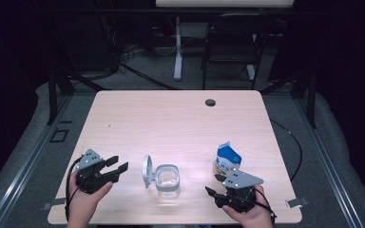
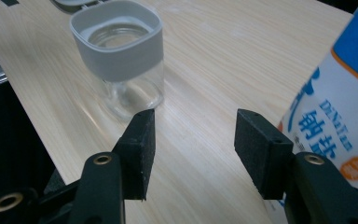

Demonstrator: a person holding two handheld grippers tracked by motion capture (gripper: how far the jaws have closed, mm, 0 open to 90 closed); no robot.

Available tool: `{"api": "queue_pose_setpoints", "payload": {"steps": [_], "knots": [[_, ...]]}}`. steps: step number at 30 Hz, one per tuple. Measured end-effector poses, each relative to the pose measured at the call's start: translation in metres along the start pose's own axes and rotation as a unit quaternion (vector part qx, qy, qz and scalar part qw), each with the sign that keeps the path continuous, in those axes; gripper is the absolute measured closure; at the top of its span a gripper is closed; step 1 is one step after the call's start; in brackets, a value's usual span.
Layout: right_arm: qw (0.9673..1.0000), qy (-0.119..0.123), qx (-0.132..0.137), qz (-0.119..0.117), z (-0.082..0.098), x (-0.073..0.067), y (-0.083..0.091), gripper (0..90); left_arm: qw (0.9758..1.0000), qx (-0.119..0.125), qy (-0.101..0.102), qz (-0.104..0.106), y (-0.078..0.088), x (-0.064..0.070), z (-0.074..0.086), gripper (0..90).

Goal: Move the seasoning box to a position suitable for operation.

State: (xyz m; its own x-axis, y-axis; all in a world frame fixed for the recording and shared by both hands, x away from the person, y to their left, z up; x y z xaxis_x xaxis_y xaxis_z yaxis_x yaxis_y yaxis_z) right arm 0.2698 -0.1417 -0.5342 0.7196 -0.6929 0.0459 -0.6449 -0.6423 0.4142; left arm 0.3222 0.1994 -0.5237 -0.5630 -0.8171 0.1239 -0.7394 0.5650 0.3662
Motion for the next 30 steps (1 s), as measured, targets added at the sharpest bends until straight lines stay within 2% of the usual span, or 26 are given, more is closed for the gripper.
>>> {"api": "queue_pose_setpoints", "payload": {"steps": [8, 18, 26, 30], "knots": [[0.9998, -0.011, -0.011, 0.010, 0.017, 0.014, 0.009, 48.2, 1.0000, 0.004, 0.004, -0.003, 0.001, -0.002, -0.001, 50.8], [0.9991, -0.016, -0.027, 0.028, 0.028, 0.026, 0.013, 49.3, 0.9999, 0.006, 0.008, -0.004, 0.002, -0.004, 0.000, 51.0], [0.9974, -0.031, -0.033, 0.057, 0.036, 0.039, 0.017, 49.4, 0.9999, 0.007, 0.011, -0.005, 0.003, -0.006, 0.000, 51.0], [0.9966, -0.030, -0.039, 0.066, 0.041, 0.043, 0.016, 48.6, 0.9999, 0.007, 0.012, -0.006, 0.004, -0.007, 0.000, 51.0]]}}
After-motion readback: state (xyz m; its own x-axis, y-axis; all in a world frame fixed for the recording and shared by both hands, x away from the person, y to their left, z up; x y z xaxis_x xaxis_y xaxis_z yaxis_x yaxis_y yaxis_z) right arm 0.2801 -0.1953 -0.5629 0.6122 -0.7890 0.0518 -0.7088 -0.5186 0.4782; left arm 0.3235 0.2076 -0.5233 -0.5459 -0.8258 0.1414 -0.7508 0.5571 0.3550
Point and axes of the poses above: each handheld gripper's, and its own axes: y roughly backward along the jaws, z roughly out of its underside, x roughly to its right, the point moved 7 cm from there along -y, roughly forward along the jaws, and after that the axes turned 11 degrees about x, right-handed, at the moved point
